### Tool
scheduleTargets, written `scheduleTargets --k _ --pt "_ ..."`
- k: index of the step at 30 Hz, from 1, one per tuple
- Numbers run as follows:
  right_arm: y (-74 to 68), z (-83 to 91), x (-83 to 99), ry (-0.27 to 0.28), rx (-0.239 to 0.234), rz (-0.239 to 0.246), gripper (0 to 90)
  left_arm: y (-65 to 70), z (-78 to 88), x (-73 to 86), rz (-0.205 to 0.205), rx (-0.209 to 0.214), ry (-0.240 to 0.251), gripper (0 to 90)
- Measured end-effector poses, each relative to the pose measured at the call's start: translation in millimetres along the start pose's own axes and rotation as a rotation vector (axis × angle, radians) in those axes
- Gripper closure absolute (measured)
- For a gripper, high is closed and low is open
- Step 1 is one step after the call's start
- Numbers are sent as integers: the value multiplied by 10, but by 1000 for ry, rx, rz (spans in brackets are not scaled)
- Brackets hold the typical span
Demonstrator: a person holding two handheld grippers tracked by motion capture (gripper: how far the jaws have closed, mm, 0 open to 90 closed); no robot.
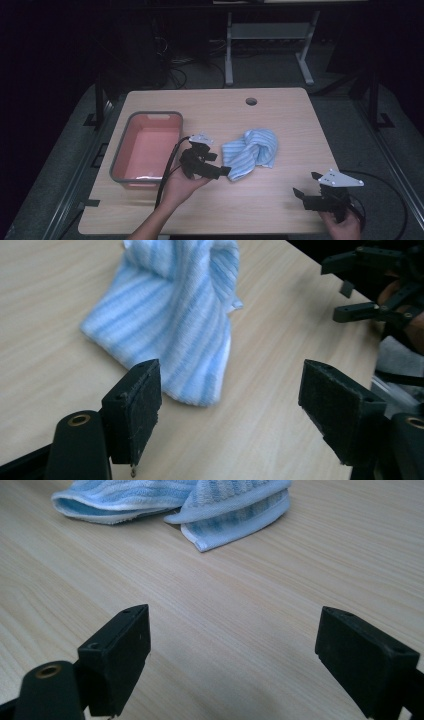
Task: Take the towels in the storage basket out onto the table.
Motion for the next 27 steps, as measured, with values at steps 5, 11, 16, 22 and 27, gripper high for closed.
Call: scheduleTargets --k 5,11,16,22,27 --pt "-4 10 12 -3 3 2 141 0 17 106 3 7 1 249" --pt "2 23 24 -3 9 -5 141 38 56 188 -6 13 11 247" --pt "-22 15 40 -8 3 -4 141 22 30 344 -1 12 16 254" --pt "-25 30 52 -6 12 -4 141 19 -10 478 -8 1 16 254" --pt "-69 76 63 9 15 -7 141 7 -41 565 -38 -23 18 254"
Point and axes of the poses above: each handheld gripper's, and its own axes: z roughly backward along the jaws, x roughly out of its underside, y roughly to its right, the point moved 8 cm from there along -z, roughly forward along the jaws, and after that the axes turned 8 degrees about z, right-handed, at the moved point
